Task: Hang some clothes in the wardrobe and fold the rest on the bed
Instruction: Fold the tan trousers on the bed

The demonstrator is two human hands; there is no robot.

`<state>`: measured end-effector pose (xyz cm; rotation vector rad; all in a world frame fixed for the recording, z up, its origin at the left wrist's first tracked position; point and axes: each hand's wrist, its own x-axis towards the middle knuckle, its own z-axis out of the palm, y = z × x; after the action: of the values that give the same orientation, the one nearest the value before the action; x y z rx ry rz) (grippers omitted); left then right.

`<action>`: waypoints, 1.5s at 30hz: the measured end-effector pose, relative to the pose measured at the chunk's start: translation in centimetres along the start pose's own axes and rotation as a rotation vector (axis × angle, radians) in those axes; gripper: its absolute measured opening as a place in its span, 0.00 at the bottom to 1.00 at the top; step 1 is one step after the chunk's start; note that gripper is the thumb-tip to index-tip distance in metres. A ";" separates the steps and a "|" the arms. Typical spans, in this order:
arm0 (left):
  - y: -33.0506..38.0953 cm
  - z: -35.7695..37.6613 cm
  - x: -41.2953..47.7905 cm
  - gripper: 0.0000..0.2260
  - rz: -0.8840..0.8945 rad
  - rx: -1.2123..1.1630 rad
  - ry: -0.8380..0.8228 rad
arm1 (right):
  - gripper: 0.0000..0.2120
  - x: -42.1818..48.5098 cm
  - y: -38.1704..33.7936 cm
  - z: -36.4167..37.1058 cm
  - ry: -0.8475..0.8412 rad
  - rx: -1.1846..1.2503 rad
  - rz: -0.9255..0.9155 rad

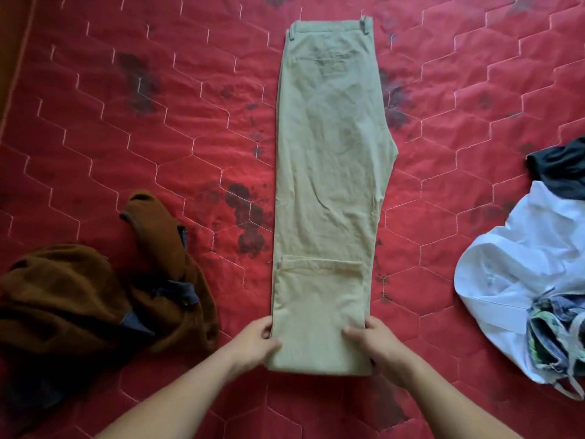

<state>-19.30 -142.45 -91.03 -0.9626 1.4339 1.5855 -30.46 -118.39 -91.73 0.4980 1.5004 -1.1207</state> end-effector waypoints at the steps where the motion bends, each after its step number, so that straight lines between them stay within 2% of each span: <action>1: 0.2 0.0 -0.4 0.16 0.023 -0.036 0.035 | 0.13 -0.2 -0.5 0.0 0.009 0.034 -0.009; 6: 6.8 -1.4 -2.2 0.15 0.213 -0.121 0.125 | 0.15 -2.0 -8.4 -0.5 0.038 0.087 -0.162; 10: 15.4 -4.4 -3.3 0.16 0.451 -0.233 0.206 | 0.15 -4.1 -18.0 -1.6 -0.088 0.194 -0.396; 12: 19.0 -5.9 -2.3 0.14 0.507 -0.324 0.222 | 0.15 -3.8 -21.5 -2.4 -0.125 0.261 -0.485; 15: 20.9 -7.0 0.8 0.14 0.363 -0.347 0.247 | 0.16 -1.5 -22.4 -2.7 -0.026 0.118 -0.396; 19: 15.5 -5.5 4.5 0.12 0.073 -0.230 0.268 | 0.09 2.4 -15.3 -2.8 0.059 -0.105 -0.172; 21: 12.1 -4.4 5.2 0.10 0.042 -0.227 0.244 | 0.11 3.0 -11.7 -2.7 0.096 -0.085 -0.118; 24: 8.5 -3.0 4.9 0.03 0.056 -0.139 0.206 | 0.12 2.8 -8.4 -2.2 0.168 -0.181 -0.143; 29: 3.9 -1.2 3.2 0.10 -0.031 0.026 0.134 | 0.11 1.6 -3.6 -0.9 0.111 -0.217 -0.030; 31: 2.6 -0.5 2.2 0.13 -0.125 -0.004 0.089 | 0.11 1.0 -1.5 -0.6 0.066 -0.152 0.076; 33: 2.3 -0.3 1.7 0.11 -0.174 -0.056 0.091 | 0.11 0.9 -0.7 -0.4 0.058 -0.084 0.102; 38: 7.2 -1.7 3.5 0.08 0.075 -0.189 0.279 | 0.10 2.4 -6.6 0.0 0.214 0.039 -0.071; 42: 13.0 -3.1 4.3 0.10 0.213 -0.155 0.328 | 0.15 2.6 -12.9 0.2 0.219 0.003 -0.201; 45: 17.5 -4.8 4.3 0.12 0.362 -0.115 0.390 | 0.15 2.2 -17.6 -0.2 0.196 -0.007 -0.336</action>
<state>-36.83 -148.09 -88.21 -1.1771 1.8862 1.8246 -45.37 -126.81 -87.30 0.3663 1.8049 -1.3548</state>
